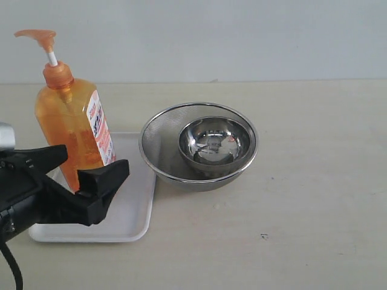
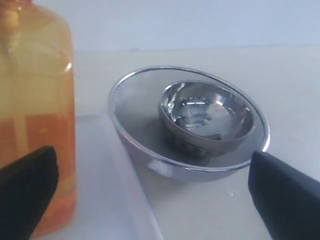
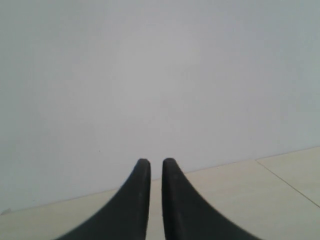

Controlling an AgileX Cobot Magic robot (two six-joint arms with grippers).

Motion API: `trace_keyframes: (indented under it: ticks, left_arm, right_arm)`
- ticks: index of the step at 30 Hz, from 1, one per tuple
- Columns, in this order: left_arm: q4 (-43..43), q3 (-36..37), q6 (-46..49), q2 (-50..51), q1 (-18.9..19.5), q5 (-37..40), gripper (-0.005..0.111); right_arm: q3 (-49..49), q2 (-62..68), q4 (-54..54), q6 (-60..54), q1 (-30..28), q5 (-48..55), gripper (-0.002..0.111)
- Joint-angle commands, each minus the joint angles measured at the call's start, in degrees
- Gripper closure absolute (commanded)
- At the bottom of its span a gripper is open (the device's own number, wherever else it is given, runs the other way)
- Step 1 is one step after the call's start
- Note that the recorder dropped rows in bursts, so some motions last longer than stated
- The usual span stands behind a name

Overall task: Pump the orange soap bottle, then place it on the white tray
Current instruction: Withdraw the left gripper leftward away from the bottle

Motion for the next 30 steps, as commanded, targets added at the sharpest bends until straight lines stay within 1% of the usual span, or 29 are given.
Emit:
trace_keyframes:
  ticks: [1, 2, 3, 4, 5, 6, 7, 9, 10, 12, 13, 15, 27, 28, 30]
  left_arm:
    - [9.7, 0.4, -9.8, -3.3, -0.1, 6.1, 0.011]
    - [14.8, 0.4, -14.1, -4.5, -0.1, 7.9, 0.011]
    - [17.8, 0.4, -16.7, -5.1, -0.1, 9.0, 0.011]
    - [27.2, 0.4, -22.1, -6.4, -0.1, 11.7, 0.012]
    - [30.3, 0.4, -25.1, -6.8, -0.1, 11.9, 0.012]
    - [36.3, 0.4, -32.5, -7.9, -0.1, 12.1, 0.014]
    - [38.4, 0.4, -34.7, -8.3, -0.1, 12.1, 0.014]
    - [45.7, 0.4, -44.0, -10.2, -0.1, 11.7, 0.016]
    - [47.1, 0.4, -45.3, -10.5, -0.1, 11.9, 0.016]
    - [47.3, 0.4, -48.5, -10.9, -0.1, 14.4, 0.016]
    - [47.3, 0.4, -48.7, -10.9, -0.1, 15.0, 0.016]
    - [47.3, 0.4, -47.3, -10.9, -0.1, 14.6, 0.016]
    - [46.8, 0.4, -47.2, -11.1, 0.0, 14.8, 0.016]
    - [46.7, 0.4, -46.1, -11.5, 0.0, 14.8, 0.018]
    - [44.9, 0.4, -43.5, -12.5, 0.0, 14.8, 0.027]
  right_arm:
    - [0.1, -0.3, -0.1, -0.1, -0.2, -0.4, 0.102]
    - [0.1, -0.3, -0.1, -0.1, -0.2, -0.4, 0.102]
    - [0.1, -0.3, -0.1, -0.1, -0.2, -0.4, 0.102]
    - [0.1, -0.3, -0.1, -0.1, -0.2, -0.4, 0.102]
    - [0.1, -0.3, -0.1, -0.1, -0.2, -0.4, 0.102]
    - [0.1, -0.3, -0.1, -0.1, -0.2, -0.4, 0.102]
    - [0.1, -0.3, -0.1, -0.1, -0.2, -0.4, 0.102]
    - [0.1, -0.3, -0.1, -0.1, -0.2, -0.4, 0.102]
    - [0.1, -0.3, -0.1, -0.1, -0.2, -0.4, 0.102]
    - [0.1, -0.3, -0.1, -0.1, -0.2, -0.4, 0.102]
    - [0.1, -0.3, -0.1, -0.1, -0.2, -0.4, 0.102]
    - [0.1, -0.3, -0.1, -0.1, -0.2, -0.4, 0.102]
    - [0.1, -0.3, -0.1, -0.1, -0.2, -0.4, 0.102]
    - [0.1, -0.3, -0.1, -0.1, -0.2, -0.4, 0.102]
    - [0.1, -0.3, -0.1, -0.1, -0.2, -0.4, 0.102]
